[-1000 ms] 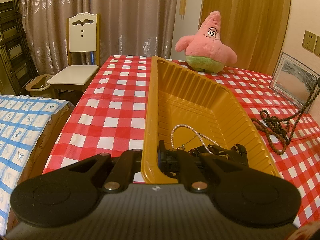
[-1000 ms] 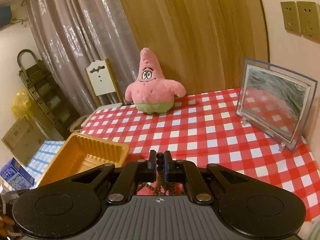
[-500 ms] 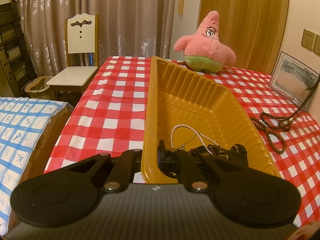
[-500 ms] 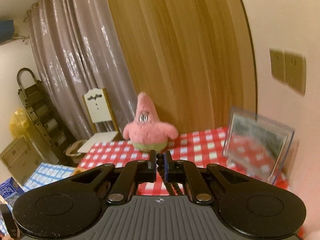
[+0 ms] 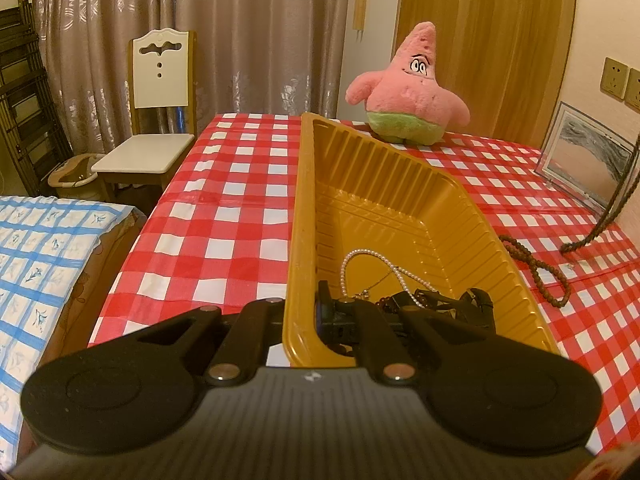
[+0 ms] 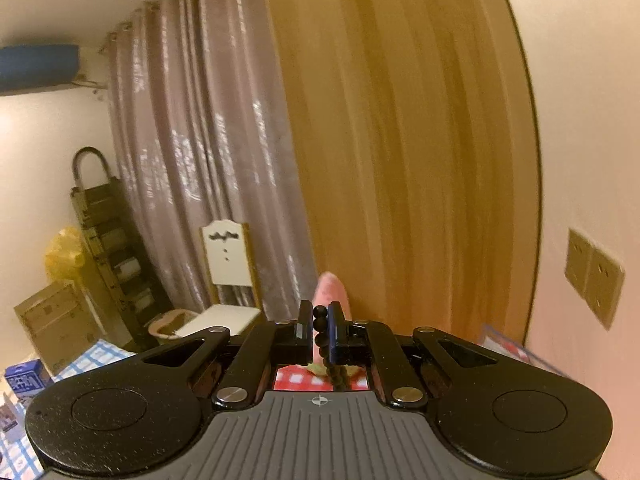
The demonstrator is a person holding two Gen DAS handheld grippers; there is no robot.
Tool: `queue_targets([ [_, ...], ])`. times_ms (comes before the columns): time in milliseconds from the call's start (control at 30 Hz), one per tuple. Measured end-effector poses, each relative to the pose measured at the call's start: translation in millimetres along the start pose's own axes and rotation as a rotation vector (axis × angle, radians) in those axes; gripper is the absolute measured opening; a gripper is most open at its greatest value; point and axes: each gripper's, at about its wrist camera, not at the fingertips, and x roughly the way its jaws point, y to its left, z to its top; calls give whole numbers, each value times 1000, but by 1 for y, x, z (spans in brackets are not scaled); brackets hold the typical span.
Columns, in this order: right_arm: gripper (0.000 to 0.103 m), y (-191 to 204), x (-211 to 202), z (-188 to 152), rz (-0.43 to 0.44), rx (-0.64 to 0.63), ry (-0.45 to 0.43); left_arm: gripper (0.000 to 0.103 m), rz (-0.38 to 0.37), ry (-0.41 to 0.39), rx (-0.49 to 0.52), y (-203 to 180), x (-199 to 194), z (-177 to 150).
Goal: Organize jewelry
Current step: 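Lift the bead strand high above the table with the right tool, then lower the bead strand into the orange tray and open the right tool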
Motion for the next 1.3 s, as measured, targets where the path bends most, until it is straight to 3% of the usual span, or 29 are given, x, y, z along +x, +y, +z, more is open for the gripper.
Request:
queue_targets([
  [167,7,19,-4,19,58,-20,-26,4,-2,-2,0,0,0,1],
  [400,7,53,8,39,224,1,-38,4,-5,-4,0,0,1,1],
  [667,7,100,36,42,436,49,-46,4,-7,-5,-3,1,1,2],
  [867,7,129,70,32,524,84,-8,4,-9,-11,-5,1,0,2],
  [1033,7,147,99,-4,521,100,89,4,-10,-13,-13,2,-1,1],
  [1300,7,144,148,-109,458,195,347,4,-10,-15,-14,2,-1,2],
])
